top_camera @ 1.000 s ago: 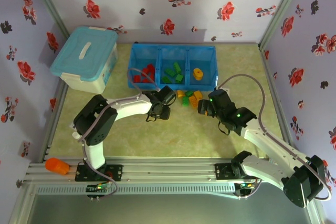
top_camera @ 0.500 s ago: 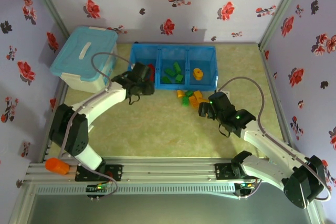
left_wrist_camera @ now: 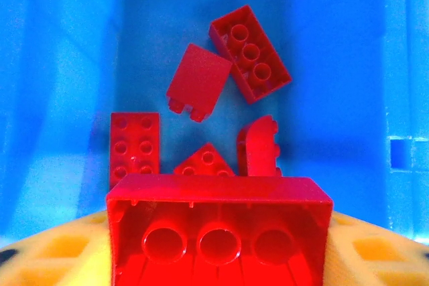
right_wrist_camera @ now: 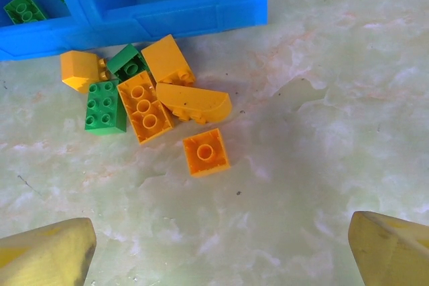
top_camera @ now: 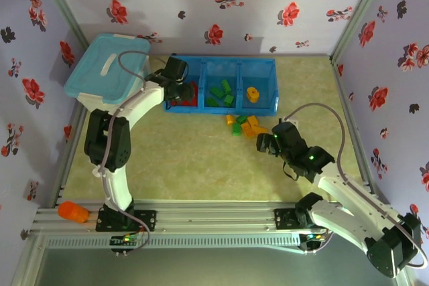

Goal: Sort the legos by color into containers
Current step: Place the lego in the container, then pick up the lego from the center of the table.

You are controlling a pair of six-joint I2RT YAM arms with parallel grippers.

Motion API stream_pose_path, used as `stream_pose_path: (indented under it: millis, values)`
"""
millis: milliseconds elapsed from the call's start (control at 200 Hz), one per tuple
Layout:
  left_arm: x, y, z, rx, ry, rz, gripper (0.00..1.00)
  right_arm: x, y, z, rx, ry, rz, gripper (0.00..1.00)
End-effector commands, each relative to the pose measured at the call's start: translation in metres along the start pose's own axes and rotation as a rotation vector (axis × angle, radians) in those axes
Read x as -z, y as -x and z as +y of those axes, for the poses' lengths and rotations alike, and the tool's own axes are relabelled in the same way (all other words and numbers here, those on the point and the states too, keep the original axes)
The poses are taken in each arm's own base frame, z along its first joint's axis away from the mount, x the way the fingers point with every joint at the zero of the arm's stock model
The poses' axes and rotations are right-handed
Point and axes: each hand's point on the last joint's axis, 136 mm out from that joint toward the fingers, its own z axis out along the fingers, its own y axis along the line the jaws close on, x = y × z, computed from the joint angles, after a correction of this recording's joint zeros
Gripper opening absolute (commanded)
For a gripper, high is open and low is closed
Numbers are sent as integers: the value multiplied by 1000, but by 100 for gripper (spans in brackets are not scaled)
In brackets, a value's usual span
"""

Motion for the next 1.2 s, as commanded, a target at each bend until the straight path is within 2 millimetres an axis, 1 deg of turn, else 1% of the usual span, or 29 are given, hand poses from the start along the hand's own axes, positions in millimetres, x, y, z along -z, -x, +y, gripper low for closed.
stream_pose_path:
  millis: [0,15,55,135,230,295,350,470,560,610,725,800,900,970,1035,1085,1195]
  values:
    - [13,14,-5,-16,-25,-13,89,-2,-7,-6,-12,-14,21,97]
    - [15,15,-5,-16,-28,-18,92,-2,-8,-5,-9,-13,23,97]
    - [22,17,-7,-16,-38,-37,94,-3,-8,-5,-8,-15,27,97]
    - [40,18,-13,-18,-70,-75,94,-6,-9,-3,0,-14,38,97]
    - [67,12,-26,-35,-130,-112,93,-10,-10,5,10,16,54,94]
    - [87,3,-35,-63,-168,-147,92,-14,-10,12,15,37,68,91]
    - [101,-5,-38,-74,-194,-175,91,-18,-9,18,17,55,81,89]
    - [122,-29,-35,-64,-233,-211,89,-28,-10,34,24,92,120,82]
    - [129,-52,-24,-33,-244,-215,88,-37,-9,46,37,94,139,83]
    - [129,-67,-18,-18,-246,-208,88,-43,-9,53,51,90,153,82]
    - [128,-99,-5,15,-245,-188,88,-57,-10,70,80,79,188,83]
    - [126,-120,4,23,-232,-168,88,-68,-10,76,76,27,219,83]
    - [123,-140,15,42,-214,-147,88,-81,-11,91,72,-15,251,81]
    - [122,-150,24,51,-194,-141,88,-90,-13,102,66,-43,266,79]
    - [123,-155,29,63,-183,-144,88,-100,-14,111,58,-65,280,77]
    - [123,-157,32,69,-178,-148,88,-107,-16,115,48,-83,294,73]
    - [125,-160,36,78,-175,-154,88,-122,-18,116,41,-136,312,69]
